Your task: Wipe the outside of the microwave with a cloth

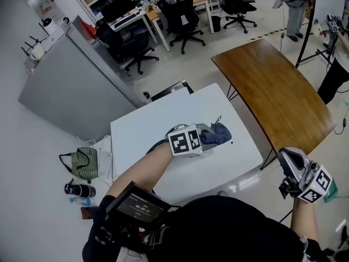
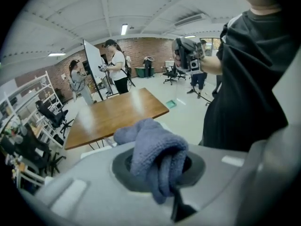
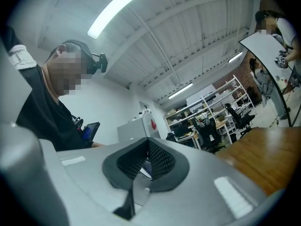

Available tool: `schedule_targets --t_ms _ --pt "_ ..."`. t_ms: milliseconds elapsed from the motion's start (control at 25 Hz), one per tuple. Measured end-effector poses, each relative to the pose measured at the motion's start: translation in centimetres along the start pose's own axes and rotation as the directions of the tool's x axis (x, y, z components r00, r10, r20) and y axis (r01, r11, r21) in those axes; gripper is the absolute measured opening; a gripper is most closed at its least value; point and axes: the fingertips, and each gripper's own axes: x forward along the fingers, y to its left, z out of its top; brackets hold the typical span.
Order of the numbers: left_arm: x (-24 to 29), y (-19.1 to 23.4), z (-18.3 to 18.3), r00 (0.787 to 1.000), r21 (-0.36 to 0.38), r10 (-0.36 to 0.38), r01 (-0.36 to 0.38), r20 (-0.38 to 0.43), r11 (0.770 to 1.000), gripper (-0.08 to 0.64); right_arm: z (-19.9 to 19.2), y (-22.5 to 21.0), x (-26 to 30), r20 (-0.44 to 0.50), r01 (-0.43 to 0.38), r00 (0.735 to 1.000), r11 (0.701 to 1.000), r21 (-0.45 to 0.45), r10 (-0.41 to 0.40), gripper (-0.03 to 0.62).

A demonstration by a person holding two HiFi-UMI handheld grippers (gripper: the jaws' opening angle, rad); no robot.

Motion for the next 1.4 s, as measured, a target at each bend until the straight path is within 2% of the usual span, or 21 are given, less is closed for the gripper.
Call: schedule_targets --t_ms 80,160,240,280,320,360,440,520,560,640,680,800,880,960,1040,1120,1200,1400 --pt "-0.3 -0.2 1.5 1.000 0.023 0.005 -0.005 0.014 1.000 0.058 0.5 -0.1 -0.1 0.016 -0.012 1.000 1.000 0.001 0.012 0.005" --pt "-2.6 -0.8 1.6 0.999 0.016 0.039 -0.040 0.038 0.999 0.058 0.1 0.3 0.8 0.019 -0.042 0.999 0.999 0.006 0.042 0.005" --pt "-6.6 -1.5 0.1 0.989 -0.069 0.123 -0.117 0.088 0.991 0.058 -0.9 1.2 2.4 0.014 -0.083 0.996 0.996 0.023 0.082 0.005" --pt "-9.1 -2.0 -1.2 0.975 -0.150 0.185 -0.165 0.127 0.975 0.058 -1.4 1.8 3.4 0.011 -0.106 0.994 0.994 0.035 0.105 0.005" --pt "-11.7 -2.8 -2.7 0.953 -0.249 0.253 -0.208 0.168 0.946 0.058 -1.9 2.5 4.6 0.007 -0.130 0.992 0.990 0.045 0.130 0.005" --pt "-14.4 -3.9 -4.5 0.925 -0.348 0.323 -0.241 0.200 0.906 0.058 -2.5 3.4 5.8 0.001 -0.155 0.988 0.987 0.053 0.155 0.005" --pt "-19.0 -7.1 -9.0 0.865 -0.498 0.453 -0.301 0.216 0.813 0.058 -3.6 5.8 8.5 -0.019 -0.206 0.978 0.977 0.057 0.208 0.005" --pt "-22.4 -11.2 -14.2 0.818 -0.565 0.546 -0.367 0.183 0.739 0.058 -4.8 9.0 11.2 -0.046 -0.257 0.965 0.965 0.048 0.260 0.005" --pt "-23.5 -13.4 -17.0 0.799 -0.568 0.581 -0.409 0.156 0.715 0.058 -5.5 10.9 12.6 -0.063 -0.279 0.958 0.959 0.040 0.281 0.005" --pt "-24.9 -17.1 -22.5 0.766 -0.523 0.636 -0.508 0.087 0.684 0.058 -6.9 15.1 15.2 -0.094 -0.312 0.945 0.950 0.028 0.314 0.005" --pt "-25.2 -18.6 -24.8 0.753 -0.483 0.656 -0.555 0.054 0.677 0.058 -7.6 17.2 16.3 -0.108 -0.325 0.939 0.945 0.025 0.326 0.005" --pt "-25.4 -20.1 -29.2 0.716 -0.300 0.697 -0.670 -0.022 0.679 0.058 -9.7 23.1 19.1 -0.146 -0.346 0.927 0.938 0.020 0.346 0.005" --pt "-25.0 -19.5 -30.2 0.682 -0.172 0.730 -0.724 -0.043 0.667 0.058 -10.7 25.5 19.8 -0.170 -0.337 0.926 0.941 0.025 0.336 0.005" --pt "-24.4 -18.4 -29.8 0.642 -0.093 0.766 -0.765 -0.033 0.638 0.058 -10.9 26.8 19.5 -0.191 -0.317 0.930 0.948 0.020 0.315 0.005" --pt "-23.3 -16.9 -28.4 0.616 -0.012 0.787 -0.788 -0.033 0.616 0.058 -10.2 27.0 18.5 -0.195 -0.295 0.937 0.955 -0.002 0.289 0.005" --pt "-21.5 -15.6 -26.7 0.616 0.094 0.786 -0.781 -0.054 0.618 0.058 -9.1 26.3 17.2 -0.189 -0.274 0.946 0.961 -0.026 0.264 0.005" --pt "-18.9 -14.2 -24.5 0.629 0.196 0.774 -0.751 -0.077 0.630 0.058 -8.2 24.9 15.4 -0.179 -0.250 0.954 0.967 -0.044 0.238 0.005" --pt "-10.5 -8.7 -16.4 0.666 0.362 0.738 -0.665 -0.109 0.653 0.058 -5.4 18.3 8.4 -0.140 -0.177 0.976 0.982 -0.063 0.167 0.005"
